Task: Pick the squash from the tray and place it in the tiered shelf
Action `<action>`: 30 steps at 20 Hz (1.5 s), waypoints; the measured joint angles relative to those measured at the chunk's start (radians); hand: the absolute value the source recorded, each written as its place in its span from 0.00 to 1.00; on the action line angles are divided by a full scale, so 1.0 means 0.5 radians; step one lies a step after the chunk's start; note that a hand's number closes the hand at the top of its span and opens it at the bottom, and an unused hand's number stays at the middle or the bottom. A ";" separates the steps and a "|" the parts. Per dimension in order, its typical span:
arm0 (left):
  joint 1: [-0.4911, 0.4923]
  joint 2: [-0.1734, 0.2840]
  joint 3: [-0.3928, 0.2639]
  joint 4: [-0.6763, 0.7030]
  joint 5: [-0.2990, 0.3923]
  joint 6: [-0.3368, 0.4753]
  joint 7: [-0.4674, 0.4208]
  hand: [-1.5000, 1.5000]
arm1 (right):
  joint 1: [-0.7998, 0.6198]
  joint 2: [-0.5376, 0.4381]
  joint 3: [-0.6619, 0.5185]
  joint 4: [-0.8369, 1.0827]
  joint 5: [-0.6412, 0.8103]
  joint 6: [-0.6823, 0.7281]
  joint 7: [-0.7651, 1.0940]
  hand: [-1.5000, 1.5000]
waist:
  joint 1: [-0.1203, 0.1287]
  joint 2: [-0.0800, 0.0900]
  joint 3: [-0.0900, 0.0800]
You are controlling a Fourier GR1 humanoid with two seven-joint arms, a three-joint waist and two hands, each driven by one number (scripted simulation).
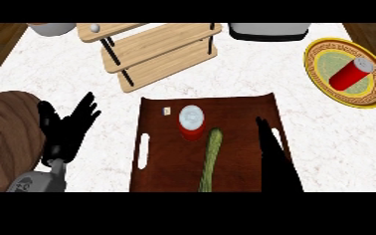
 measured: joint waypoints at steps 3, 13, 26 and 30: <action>0.022 -0.018 -0.002 -0.016 -0.016 0.012 -0.014 0.50 | -0.015 0.104 0.029 0.092 0.093 0.058 0.032 0.00 | -0.012 -0.004 0.002; 0.068 -0.006 0.045 -0.035 -0.017 -0.043 -0.039 0.50 | -0.047 0.196 0.099 0.345 0.277 0.097 0.062 0.00 | -0.024 -0.006 0.004; 0.076 -0.024 0.076 -0.060 -0.032 -0.061 0.003 0.50 | -0.110 0.205 0.068 0.667 0.310 0.010 0.042 0.00 | -0.022 -0.003 0.004; 0.076 -0.039 0.084 -0.045 -0.050 -0.062 0.006 0.50 | -0.131 0.212 0.039 0.738 0.317 -0.022 0.019 0.00 | -0.027 -0.006 0.006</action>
